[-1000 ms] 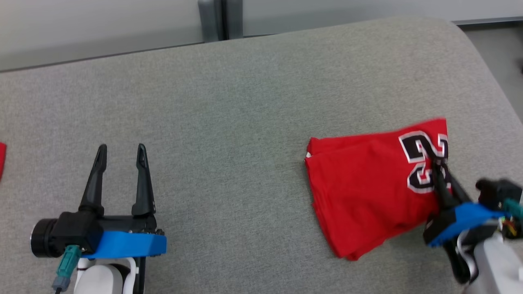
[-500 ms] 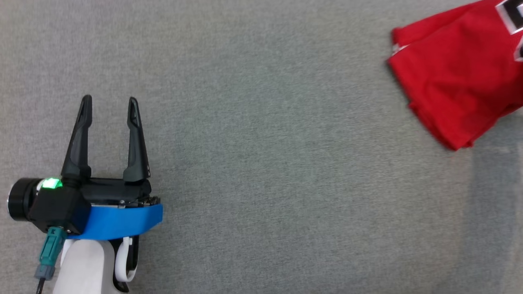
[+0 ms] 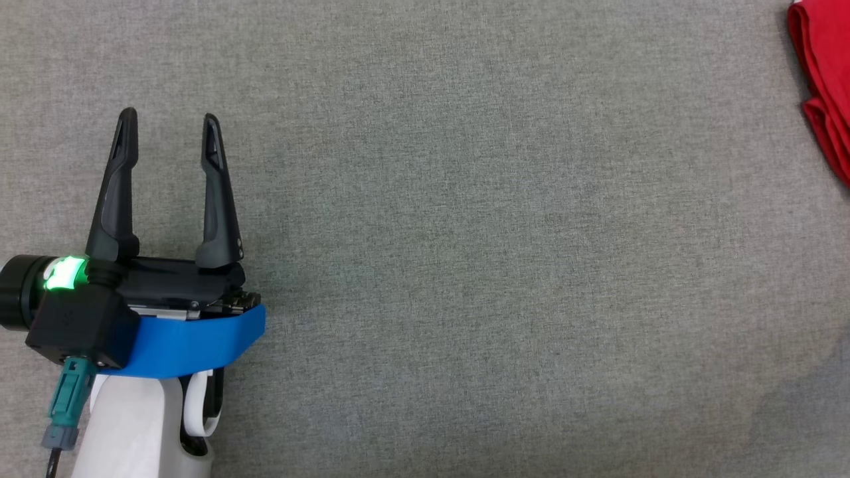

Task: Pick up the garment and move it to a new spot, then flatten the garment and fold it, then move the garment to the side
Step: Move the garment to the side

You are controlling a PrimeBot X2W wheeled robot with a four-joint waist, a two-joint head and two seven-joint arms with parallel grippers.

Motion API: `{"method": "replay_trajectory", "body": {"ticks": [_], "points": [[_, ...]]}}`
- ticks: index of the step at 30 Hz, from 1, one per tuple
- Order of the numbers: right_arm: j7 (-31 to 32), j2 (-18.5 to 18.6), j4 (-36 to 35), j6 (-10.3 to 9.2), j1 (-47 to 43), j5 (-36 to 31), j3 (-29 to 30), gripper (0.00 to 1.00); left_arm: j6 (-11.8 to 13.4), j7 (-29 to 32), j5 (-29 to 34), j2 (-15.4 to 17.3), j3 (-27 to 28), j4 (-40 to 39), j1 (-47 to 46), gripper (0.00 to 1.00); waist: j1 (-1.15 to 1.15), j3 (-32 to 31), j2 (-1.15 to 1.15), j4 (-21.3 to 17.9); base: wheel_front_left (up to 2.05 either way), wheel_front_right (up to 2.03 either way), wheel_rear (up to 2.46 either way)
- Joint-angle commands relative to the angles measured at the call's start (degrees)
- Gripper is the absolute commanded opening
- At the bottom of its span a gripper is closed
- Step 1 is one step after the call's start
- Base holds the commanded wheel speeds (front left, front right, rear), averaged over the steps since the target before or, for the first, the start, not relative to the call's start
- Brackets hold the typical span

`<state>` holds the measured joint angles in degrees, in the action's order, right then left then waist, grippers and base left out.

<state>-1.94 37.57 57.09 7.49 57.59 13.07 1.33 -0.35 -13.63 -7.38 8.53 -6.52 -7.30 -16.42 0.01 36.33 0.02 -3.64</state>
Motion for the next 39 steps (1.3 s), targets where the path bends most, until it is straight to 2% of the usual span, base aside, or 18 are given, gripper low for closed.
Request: {"method": "replay_trajectory", "body": {"ticks": [1, 4, 5, 6, 7, 14, 21, 26, 31, 39], "points": [[-0.88, 0.19, 1.13, 0.02, 1.71, -0.43, -0.30, 0.00, 0.37, 0.15, 0.22, 0.25, 0.04, -0.31, -0.86, 1.00, -0.01, 0.14, -0.02, 0.03, 0.00, 0.00, 0.00], [-1.03, -0.64, 4.00, 0.02, 2.56, -1.01, 0.16, 0.00, 0.46, 0.14, 0.00, 0.49, 0.19, -0.27, -0.66, 1.00, -0.01, 0.02, -0.02, -0.12, 0.00, 0.00, 0.00], [-0.91, -0.66, 4.92, 0.02, 2.91, -1.42, 0.27, 0.25, 0.52, 0.17, -0.06, 0.51, 0.18, -0.25, -0.56, 1.00, -0.01, -0.10, -0.02, -0.15, 0.00, 0.00, 0.00], [-1.34, -1.00, 5.57, 0.02, 3.27, -1.74, 0.28, 0.41, 0.63, 0.20, -0.13, 0.53, 0.20, -0.16, -0.41, 1.00, -0.01, -0.33, -0.02, -0.22, 0.00, 0.00, 0.00], [-2.19, -1.13, 5.95, 0.02, 3.62, -2.18, 0.41, 1.00, 0.77, 0.25, -0.23, 0.57, 0.26, -0.05, -0.23, 1.00, -0.01, -0.57, -0.02, -0.30, 0.00, 0.00, 0.00], [-7.74, -2.82, 7.47, 0.02, 3.45, -5.31, 0.01, 1.00, 1.11, -0.21, -1.22, 0.75, 0.89, 1.79, 1.84, 1.00, -0.01, -4.86, -0.02, -1.12, 0.00, 0.00, 0.00], [-12.11, -6.69, 4.29, 0.02, 0.12, -4.31, -2.01, 1.00, 1.00, -0.89, -2.79, 0.45, 1.56, 4.86, 5.04, 1.00, -0.01, -11.75, -0.02, -1.32, 0.00, 0.00, 0.00], [-13.23, -10.42, -2.70, 0.02, -5.28, -1.48, -4.65, 1.00, 0.94, -1.21, -3.90, 0.08, 2.19, 7.10, 8.27, 1.00, -0.01, -17.78, -0.02, -0.93, 0.00, 0.00, 0.00], [-13.26, -13.36, -13.70, 0.02, -14.33, 1.68, -7.47, 1.00, 0.53, -1.45, -4.79, -0.23, 2.81, 9.37, 11.87, 1.00, -0.01, -23.67, -0.02, 0.17, 0.00, 0.00, 0.00], [-13.26, -18.52, -25.37, 0.02, -29.41, 4.54, -7.75, 1.00, 0.18, -1.57, -5.67, -0.42, 3.31, 11.70, 16.60, 1.00, -0.01, -30.39, -0.02, 2.33, 0.00, 0.00, 0.00]]}}
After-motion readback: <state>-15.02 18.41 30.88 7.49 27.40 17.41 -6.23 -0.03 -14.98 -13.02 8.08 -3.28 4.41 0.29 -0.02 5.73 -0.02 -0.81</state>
